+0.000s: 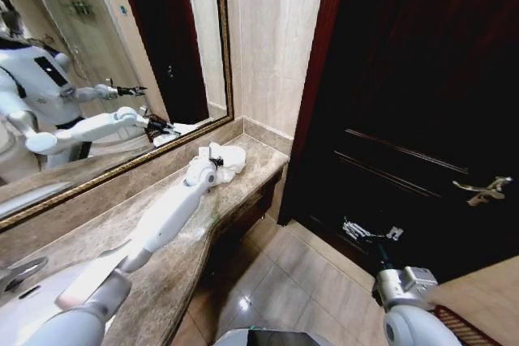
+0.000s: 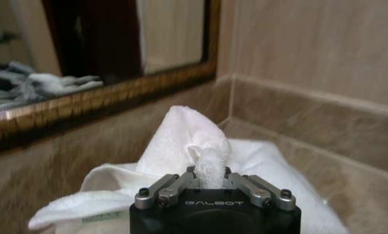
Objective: Discard the used towel into the hamper.
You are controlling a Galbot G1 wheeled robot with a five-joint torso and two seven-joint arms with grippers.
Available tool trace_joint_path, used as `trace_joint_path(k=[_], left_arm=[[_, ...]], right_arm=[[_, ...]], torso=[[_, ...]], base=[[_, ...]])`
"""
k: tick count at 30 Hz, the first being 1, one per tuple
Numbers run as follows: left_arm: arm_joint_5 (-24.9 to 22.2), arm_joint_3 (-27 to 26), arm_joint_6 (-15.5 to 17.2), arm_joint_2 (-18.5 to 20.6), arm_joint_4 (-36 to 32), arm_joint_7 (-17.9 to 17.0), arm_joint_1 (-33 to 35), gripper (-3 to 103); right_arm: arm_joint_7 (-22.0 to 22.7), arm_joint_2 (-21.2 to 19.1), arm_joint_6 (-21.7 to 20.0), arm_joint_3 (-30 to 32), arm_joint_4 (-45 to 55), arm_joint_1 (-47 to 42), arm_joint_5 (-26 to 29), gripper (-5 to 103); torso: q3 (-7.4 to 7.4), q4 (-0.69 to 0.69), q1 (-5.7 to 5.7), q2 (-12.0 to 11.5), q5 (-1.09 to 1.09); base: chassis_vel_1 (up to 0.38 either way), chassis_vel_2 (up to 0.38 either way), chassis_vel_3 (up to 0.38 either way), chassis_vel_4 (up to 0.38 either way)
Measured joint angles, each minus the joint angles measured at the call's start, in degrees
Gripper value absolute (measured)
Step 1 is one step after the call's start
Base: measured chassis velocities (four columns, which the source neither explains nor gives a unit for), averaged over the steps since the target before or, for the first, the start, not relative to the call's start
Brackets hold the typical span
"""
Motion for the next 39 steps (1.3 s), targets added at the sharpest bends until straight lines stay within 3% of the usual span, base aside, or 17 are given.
trace_joint_path(k=[10,14,15,18,20,24,26,27,32,36,38,39], left_arm=[[5.75,-5.42,-0.6,5.4,-18.58,-0.83,9.9,12],[11.88,-13.78,-3.1,7.91,-26.52,3.14,19.88,12],[11.88,-13.78,-3.1,7.91,-26.52,3.14,19.88,12],[16.91,-19.32,-8.41,9.78,-32.13,6.9,28.55,12],[17.28,-20.79,-9.43,9.75,-33.88,7.49,30.76,12],[18.81,-24.78,-12.48,7.73,-38.86,9.44,38.38,12],[23.02,-28.34,-15.09,3.02,-43.64,12.41,46.95,12],[23.02,-28.34,-15.09,3.02,-43.64,12.41,46.95,12],[31.6,-35.59,-18.35,-6.37,-49.29,16.21,58.0,12],[32.66,-38.51,-19.4,-8.65,-50.72,17.83,60.81,12],[33.07,-40.46,-21.22,-10.16,-50.86,20.45,62.85,12],[32.9,-41.67,-23.73,-11.07,-50.48,23.87,64.23,12]], right_arm=[[-0.2,-0.43,-0.75,0.1,0.12,1.2,2.01,100],[-0.23,-0.77,-1.5,0.05,0.2,2.37,2.93,100],[-0.23,-0.77,-1.5,0.05,0.2,2.37,2.93,100],[-0.48,-0.77,-1.85,-0.27,0.48,3.14,3.24,100],[-0.58,-0.78,-1.92,-0.31,0.61,3.3,3.35,100],[-0.74,-1.03,-2.06,-0.34,1.18,3.74,3.99,100],[-0.82,-1.44,-2.15,-0.2,1.84,3.75,4.69,100],[-0.82,-1.44,-2.15,-0.2,1.84,3.75,4.69,100],[-1.08,-1.92,-2.1,0.09,2.62,3.45,5.66,100],[-1.17,-1.93,-2.02,0.0,2.85,3.41,5.97,100],[-1.26,-2.0,-1.96,-0.01,3.14,3.16,6.31,100],[-1.34,-2.25,-1.93,0.06,3.35,2.9,6.71,100]], torso=[[0.0,0.0,0.0,0.01,0.0],[-0.01,0.01,0.0,0.01,-0.01],[-0.01,0.01,0.0,0.01,-0.01],[-0.01,0.02,0.0,0.01,-0.01],[-0.01,0.01,-0.01,0.01,0.01],[-0.01,0.01,-0.01,0.01,0.0],[-0.01,0.0,-0.01,0.01,0.0],[-0.01,0.0,-0.01,0.01,0.0],[-0.02,0.01,-0.01,0.01,0.0],[-0.01,0.0,-0.01,0.01,0.02],[-0.01,0.01,-0.01,0.01,0.01],[-0.01,0.01,-0.01,0.01,0.01]], base=[[0.0,0.0,0.0,0.0],[0.0,0.0,0.0,0.0],[0.0,0.0,0.0,0.0],[0.0,0.0,0.0,0.0],[0.0,0.0,0.0,0.0],[0.0,0.0,0.0,0.0],[0.0,0.0,0.0,0.0],[0.0,0.0,0.0,0.0],[0.0,0.0,0.0,0.0],[0.0,0.0,0.0,0.0],[0.0,0.0,0.0,0.0],[0.0,0.0,0.0,0.0]])
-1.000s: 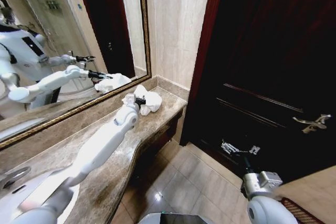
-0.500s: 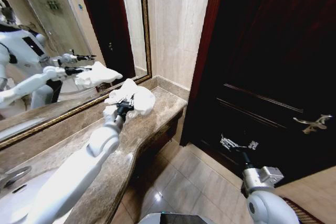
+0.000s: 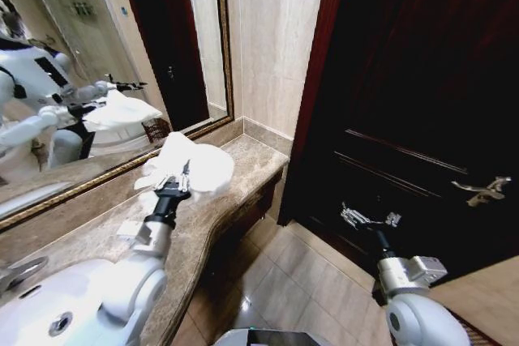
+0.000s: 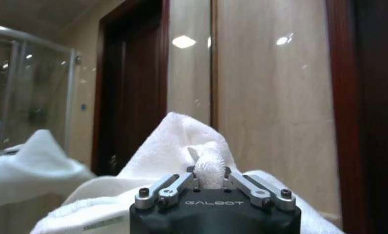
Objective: Discard the used towel into the hamper.
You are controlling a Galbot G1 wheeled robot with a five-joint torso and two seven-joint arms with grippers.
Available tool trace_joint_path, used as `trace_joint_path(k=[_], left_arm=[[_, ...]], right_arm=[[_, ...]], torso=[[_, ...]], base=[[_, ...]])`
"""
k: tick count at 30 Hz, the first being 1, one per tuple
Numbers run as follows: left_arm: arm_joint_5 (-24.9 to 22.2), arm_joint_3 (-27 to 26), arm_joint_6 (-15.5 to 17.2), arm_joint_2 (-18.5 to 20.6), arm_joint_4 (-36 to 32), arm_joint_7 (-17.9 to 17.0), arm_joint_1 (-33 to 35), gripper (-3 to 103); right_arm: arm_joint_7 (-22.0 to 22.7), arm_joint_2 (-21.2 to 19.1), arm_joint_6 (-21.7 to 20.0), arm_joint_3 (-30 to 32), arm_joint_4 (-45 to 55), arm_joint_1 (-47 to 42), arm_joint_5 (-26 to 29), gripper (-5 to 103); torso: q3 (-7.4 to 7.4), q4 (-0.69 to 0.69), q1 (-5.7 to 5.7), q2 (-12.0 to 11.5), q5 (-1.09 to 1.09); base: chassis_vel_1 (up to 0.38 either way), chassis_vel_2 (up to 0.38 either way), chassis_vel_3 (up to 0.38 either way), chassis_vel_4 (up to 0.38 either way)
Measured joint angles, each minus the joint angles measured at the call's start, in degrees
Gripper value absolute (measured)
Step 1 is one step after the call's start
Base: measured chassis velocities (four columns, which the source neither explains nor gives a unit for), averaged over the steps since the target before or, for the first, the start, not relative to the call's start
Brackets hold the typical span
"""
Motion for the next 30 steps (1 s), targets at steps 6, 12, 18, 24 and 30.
trace_joint_path(k=[6,12,18,24,30], left_arm=[[-3.76,-1.27,-5.97,-0.38,2.06,7.71,1.51,12],[-8.33,-1.6,-7.73,0.11,4.03,15.25,1.67,12],[-4.9,-1.57,-7.84,0.3,6.25,14.96,2.55,12],[-3.23,0.91,-5.4,0.63,5.23,11.05,2.76,12],[-1.98,4.92,-2.53,0.82,3.56,7.85,2.33,12]], right_arm=[[-0.03,-0.99,0.05,0.65,0.46,-0.16,1.32,100],[-0.01,-1.46,-0.03,0.85,0.89,0.13,2.14,100],[-0.72,-1.49,-0.45,0.58,1.28,0.58,2.33,100],[-1.36,-1.3,-1.07,0.81,1.78,0.54,1.86,100],[-1.37,-0.98,-1.69,1.61,2.53,-0.47,1.62,100]], torso=[[0.0,-0.01,0.0,0.0,0.0],[0.01,-0.01,0.01,-0.01,0.0],[0.01,0.0,0.01,-0.01,-0.01],[0.01,-0.01,0.01,-0.01,-0.01],[0.01,-0.01,0.01,-0.01,-0.01]], base=[[0.0,0.0,0.0,0.0],[0.0,0.0,0.0,0.0],[0.0,0.0,0.0,0.0],[0.0,0.0,0.0,0.0],[0.0,0.0,0.0,0.0]])
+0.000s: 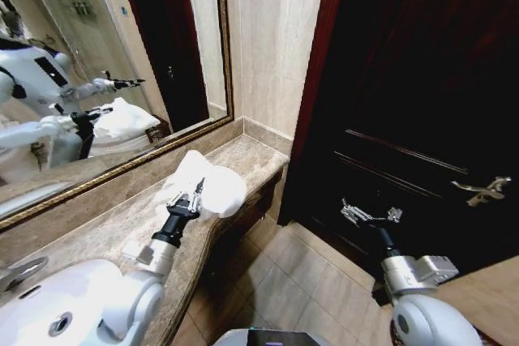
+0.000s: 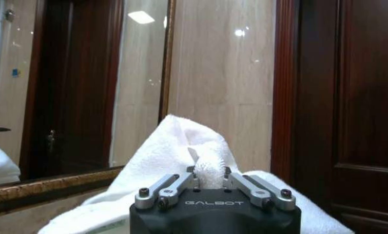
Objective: Discard the used towel into the hamper.
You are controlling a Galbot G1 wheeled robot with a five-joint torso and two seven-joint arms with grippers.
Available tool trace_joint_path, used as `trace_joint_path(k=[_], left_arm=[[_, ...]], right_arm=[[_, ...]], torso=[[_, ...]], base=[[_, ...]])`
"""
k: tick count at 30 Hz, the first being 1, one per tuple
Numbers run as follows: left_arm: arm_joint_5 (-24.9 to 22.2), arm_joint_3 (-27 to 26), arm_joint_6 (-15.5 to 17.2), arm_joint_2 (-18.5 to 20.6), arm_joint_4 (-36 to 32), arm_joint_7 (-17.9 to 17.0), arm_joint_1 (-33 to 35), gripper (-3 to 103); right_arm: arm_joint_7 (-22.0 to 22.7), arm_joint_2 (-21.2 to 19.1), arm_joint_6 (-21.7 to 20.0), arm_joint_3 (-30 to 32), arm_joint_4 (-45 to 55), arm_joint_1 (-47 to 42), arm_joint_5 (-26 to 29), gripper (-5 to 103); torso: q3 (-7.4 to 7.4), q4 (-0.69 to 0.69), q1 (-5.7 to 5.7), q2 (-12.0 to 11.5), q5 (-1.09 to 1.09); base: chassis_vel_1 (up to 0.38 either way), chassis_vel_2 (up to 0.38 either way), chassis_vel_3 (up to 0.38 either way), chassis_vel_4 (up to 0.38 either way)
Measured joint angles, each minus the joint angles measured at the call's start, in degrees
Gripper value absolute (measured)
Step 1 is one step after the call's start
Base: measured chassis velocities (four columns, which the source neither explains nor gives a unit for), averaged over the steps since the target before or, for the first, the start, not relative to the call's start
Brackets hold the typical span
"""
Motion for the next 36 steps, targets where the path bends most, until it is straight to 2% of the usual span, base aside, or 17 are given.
trace_joint_path(k=[15,22,24,27,29,30,36], left_arm=[[0.8,0.11,-0.91,-0.11,-0.52,0.09,0.69,12],[0.97,0.21,-1.3,-0.4,-0.55,0.02,0.85,12],[1.3,0.43,-1.5,-0.67,-0.47,0.03,0.89,12],[1.68,0.57,-1.68,-0.9,-0.32,0.02,1.01,12],[2.04,0.72,-1.92,-1.23,-0.3,0.1,1.28,12],[2.18,0.76,-2.04,-1.35,-0.3,0.13,1.39,12],[2.4,0.79,-2.21,-1.5,-0.29,0.2,1.42,12]], right_arm=[[0.03,-0.09,-0.09,0.34,0.19,-0.4,-0.11,100],[0.04,-0.19,0.05,0.43,0.2,-0.87,-0.09,100],[0.1,-0.44,0.08,0.42,0.29,-1.15,-0.09,100],[0.12,-0.68,0.12,0.43,0.36,-1.3,-0.09,100],[0.17,-0.91,0.17,0.45,0.36,-1.42,-0.08,100],[0.17,-0.96,0.2,0.44,0.36,-1.51,-0.08,100],[0.11,-0.97,0.84,0.03,0.13,-1.52,-0.09,100]], torso=[[0.01,0.0,0.02,0.0,0.0],[0.0,0.01,0.01,-0.01,-0.03],[-0.01,-0.01,-0.03,0.0,0.04],[-0.01,0.0,-0.03,0.01,-0.03],[-0.01,0.01,-0.03,0.0,0.04],[-0.01,0.02,-0.03,0.01,-0.01],[-0.02,0.0,-0.04,0.01,-0.01]], base=[[0.029,-0.028,-0.032,0.037],[0.194,-0.178,-0.173,0.181],[0.236,-0.224,-0.212,0.204],[0.203,-0.256,-0.229,0.239],[0.229,-0.247,-0.239,0.238],[0.219,-0.229,-0.172,0.224],[0.183,-0.183,-0.164,0.156]])
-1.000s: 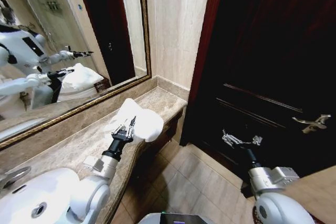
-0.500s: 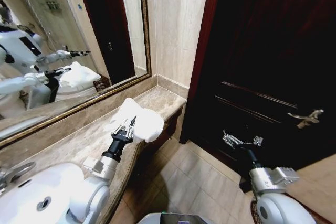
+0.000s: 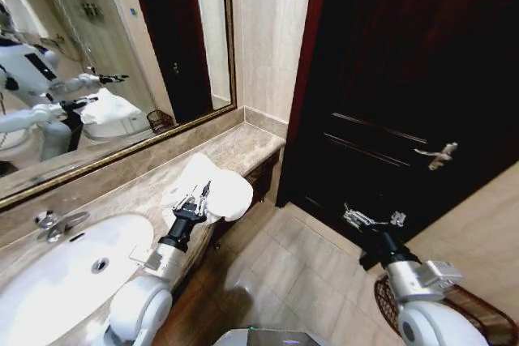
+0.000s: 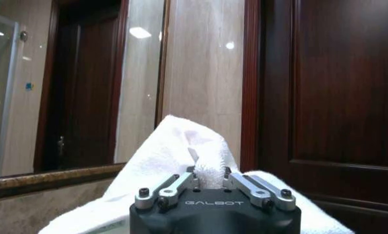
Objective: Discard the used towel into the hamper.
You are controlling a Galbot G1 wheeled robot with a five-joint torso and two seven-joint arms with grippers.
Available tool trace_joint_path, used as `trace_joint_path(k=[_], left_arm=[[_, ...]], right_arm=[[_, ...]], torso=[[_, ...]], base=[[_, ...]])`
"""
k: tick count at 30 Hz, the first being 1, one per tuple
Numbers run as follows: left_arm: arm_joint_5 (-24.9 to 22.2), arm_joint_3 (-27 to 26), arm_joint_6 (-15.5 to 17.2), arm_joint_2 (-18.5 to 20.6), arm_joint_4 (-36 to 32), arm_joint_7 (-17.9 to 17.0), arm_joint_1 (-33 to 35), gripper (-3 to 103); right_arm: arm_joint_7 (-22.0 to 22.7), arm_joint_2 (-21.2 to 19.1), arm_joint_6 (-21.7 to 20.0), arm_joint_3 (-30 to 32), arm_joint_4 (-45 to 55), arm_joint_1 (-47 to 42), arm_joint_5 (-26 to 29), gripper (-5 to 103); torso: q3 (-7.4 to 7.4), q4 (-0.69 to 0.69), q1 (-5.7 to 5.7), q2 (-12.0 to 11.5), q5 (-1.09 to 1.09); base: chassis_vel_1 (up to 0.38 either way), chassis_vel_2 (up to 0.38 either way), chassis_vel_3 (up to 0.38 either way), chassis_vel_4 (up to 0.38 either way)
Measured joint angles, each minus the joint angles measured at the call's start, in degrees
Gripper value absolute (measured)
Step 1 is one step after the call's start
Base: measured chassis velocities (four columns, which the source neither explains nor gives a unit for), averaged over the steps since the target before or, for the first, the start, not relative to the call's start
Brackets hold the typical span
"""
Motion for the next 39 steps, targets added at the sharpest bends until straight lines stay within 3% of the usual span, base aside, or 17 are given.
trace_joint_path(k=[23,39], left_arm=[[0.92,0.55,-0.07,-0.16,1.85,0.5,-0.8,12],[0.55,0.53,-0.26,0.29,1.95,0.56,-0.79,12]], right_arm=[[0.05,-0.16,-0.04,-0.58,-1.54,2.02,0.12,100],[0.13,1.2,0.07,-0.49,-1.35,1.43,0.03,100]], torso=[[0.02,0.01,0.03,-0.02,0.01],[0.01,0.0,0.04,-0.01,0.01]], base=[[0.008,-0.02,-0.021,0.007],[-0.086,-0.084,-0.08,-0.095]])
